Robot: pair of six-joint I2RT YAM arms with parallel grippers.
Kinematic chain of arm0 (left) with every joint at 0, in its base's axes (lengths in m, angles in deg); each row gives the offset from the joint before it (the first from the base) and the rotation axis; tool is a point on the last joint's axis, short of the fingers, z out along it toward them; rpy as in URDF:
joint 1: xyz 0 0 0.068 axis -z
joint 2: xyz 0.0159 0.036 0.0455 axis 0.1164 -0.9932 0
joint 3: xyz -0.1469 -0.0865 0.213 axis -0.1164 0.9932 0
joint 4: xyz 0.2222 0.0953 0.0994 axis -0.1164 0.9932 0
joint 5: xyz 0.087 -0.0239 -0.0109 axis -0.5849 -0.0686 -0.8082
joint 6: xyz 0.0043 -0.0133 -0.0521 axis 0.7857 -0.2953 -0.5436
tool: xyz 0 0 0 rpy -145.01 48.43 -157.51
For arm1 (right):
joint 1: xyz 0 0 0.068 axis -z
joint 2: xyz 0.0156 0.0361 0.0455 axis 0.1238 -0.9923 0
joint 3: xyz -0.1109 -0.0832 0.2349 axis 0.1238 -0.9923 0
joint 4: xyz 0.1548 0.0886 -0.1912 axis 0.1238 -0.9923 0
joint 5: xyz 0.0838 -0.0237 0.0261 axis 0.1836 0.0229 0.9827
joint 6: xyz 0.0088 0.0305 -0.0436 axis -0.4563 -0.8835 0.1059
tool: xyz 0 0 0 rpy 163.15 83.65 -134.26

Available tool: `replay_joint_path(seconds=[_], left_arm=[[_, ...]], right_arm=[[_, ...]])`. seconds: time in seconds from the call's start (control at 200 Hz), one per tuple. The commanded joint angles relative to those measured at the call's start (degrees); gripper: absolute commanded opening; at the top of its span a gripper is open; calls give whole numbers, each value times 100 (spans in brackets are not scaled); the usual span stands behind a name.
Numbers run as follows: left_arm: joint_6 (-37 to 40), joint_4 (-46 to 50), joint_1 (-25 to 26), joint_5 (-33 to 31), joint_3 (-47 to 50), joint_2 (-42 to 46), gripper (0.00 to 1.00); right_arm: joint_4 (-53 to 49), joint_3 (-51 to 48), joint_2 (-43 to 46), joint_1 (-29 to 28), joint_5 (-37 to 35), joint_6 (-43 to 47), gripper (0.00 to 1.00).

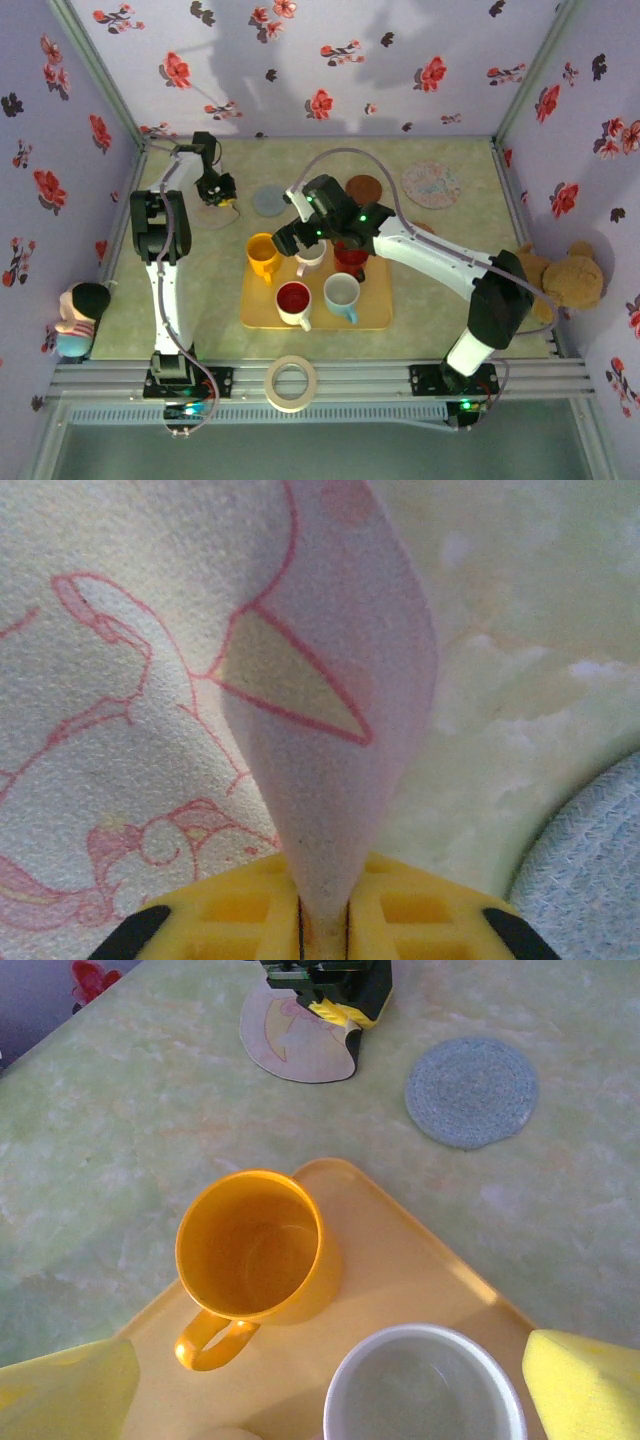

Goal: Place the cup by the coaster

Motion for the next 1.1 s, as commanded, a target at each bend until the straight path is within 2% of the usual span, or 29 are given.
replay_joint_path(seconds=[0.0, 0.075, 0.22, 0.305, 0.46, 0.625, 0.815, 1.095], left_arm=[[-88, 68, 72, 192, -239, -164, 22], [-88, 87, 71, 187, -205, -95, 28], [-105, 120, 71, 169, -219, -42, 31], [-140, 146, 71, 160, -286, -33, 42], [-193, 157, 71, 124, -360, 17, 54], [-193, 197, 71, 26, -415, 49, 62], [-191, 195, 71, -81, -392, 55, 75], [-187, 117, 45, -130, -301, 89, 84]], right_arm=[[124, 19, -51, -21, -60, 99, 99], [126, 19, -45, -19, -59, 99, 99], [202, -29, -24, -27, -68, 90, 99], [208, -45, -7, -22, -60, 78, 100], [201, -84, 23, -23, -86, 72, 99], [203, -78, 27, -20, -95, 86, 99], [171, -39, -7, -15, -86, 81, 99], [116, 180, -129, -2, -87, 120, 99]])
